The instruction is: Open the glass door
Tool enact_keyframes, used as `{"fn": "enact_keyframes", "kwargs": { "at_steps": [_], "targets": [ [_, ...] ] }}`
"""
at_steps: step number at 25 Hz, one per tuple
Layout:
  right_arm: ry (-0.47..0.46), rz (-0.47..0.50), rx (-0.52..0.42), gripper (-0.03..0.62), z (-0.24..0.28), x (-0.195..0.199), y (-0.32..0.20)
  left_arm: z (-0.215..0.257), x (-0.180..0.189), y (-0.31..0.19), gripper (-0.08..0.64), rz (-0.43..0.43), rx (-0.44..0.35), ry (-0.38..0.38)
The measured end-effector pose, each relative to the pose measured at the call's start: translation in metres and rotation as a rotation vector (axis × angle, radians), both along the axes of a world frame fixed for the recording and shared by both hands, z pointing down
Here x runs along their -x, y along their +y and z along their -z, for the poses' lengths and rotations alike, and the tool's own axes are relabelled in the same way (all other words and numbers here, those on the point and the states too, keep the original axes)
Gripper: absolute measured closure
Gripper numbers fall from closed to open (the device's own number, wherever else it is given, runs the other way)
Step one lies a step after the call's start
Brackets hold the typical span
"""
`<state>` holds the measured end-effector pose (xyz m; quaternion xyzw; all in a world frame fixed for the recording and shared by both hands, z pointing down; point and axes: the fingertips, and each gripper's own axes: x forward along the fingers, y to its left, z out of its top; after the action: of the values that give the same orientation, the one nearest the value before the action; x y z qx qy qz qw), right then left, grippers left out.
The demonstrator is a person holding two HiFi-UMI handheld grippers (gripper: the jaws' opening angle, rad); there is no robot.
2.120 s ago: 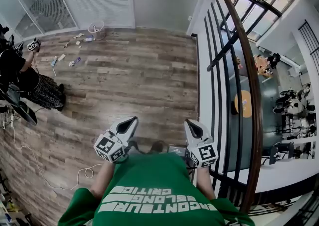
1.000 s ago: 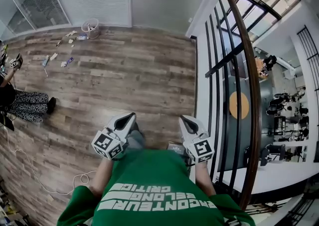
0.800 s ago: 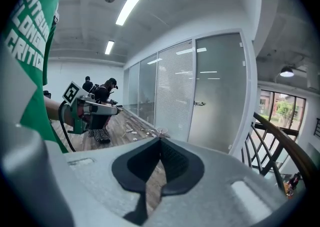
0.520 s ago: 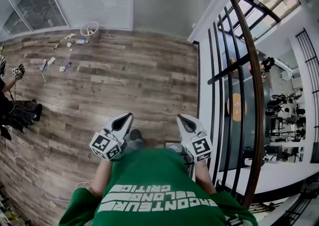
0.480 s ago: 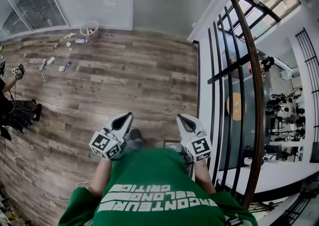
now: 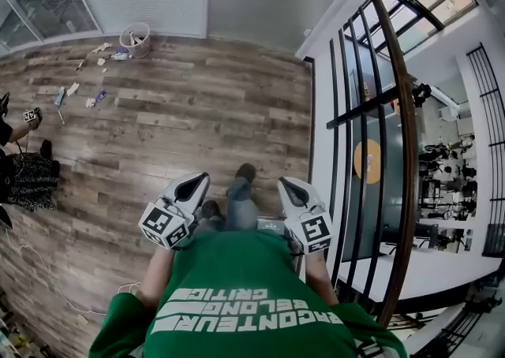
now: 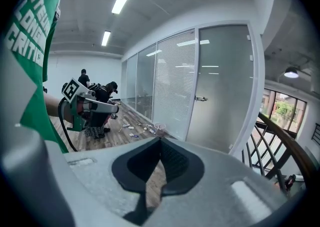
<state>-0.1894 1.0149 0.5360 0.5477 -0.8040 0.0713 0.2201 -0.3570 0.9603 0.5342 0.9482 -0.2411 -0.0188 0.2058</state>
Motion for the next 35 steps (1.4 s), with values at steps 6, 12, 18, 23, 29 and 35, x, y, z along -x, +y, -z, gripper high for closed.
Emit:
{"fn": "enact_keyframes", "kwargs": {
  "at_steps": [6, 12, 18, 23, 29, 35],
  "targets": [
    [-0.014, 0.029, -0.015, 0.598, -0.004, -0.012, -0.049, -0.004, -0.007, -0.043, 0.543, 0.039, 0.004, -0.024],
    [-0.05, -0.012, -0.025, 0.598, -0.004, -0.052, -0.098, 0.005, -0.03, -0.092, 0.543, 0.037, -0.017, -0.059],
    [-0.073, -0.037, -0.038, 0.598, 0.003, -0.089, -0.147, 0.024, -0.067, -0.143, 0.543, 0.015, -0.047, -0.081],
    [-0.119, -0.07, -0.041, 0.598, 0.002, -0.122, -0.172, 0.03, -0.095, -0.171, 0.543, 0.017, -0.053, -0.109],
    [-0.068, -0.038, -0.038, 0.598, -0.008, -0.153, -0.197, 0.032, -0.123, -0.193, 0.543, 0.021, -0.073, -0.136],
    [-0.093, -0.039, -0.041, 0.598, -0.006, -0.174, -0.214, 0.037, -0.145, -0.209, 0.543, 0.025, -0.066, -0.147]
  ]
}}
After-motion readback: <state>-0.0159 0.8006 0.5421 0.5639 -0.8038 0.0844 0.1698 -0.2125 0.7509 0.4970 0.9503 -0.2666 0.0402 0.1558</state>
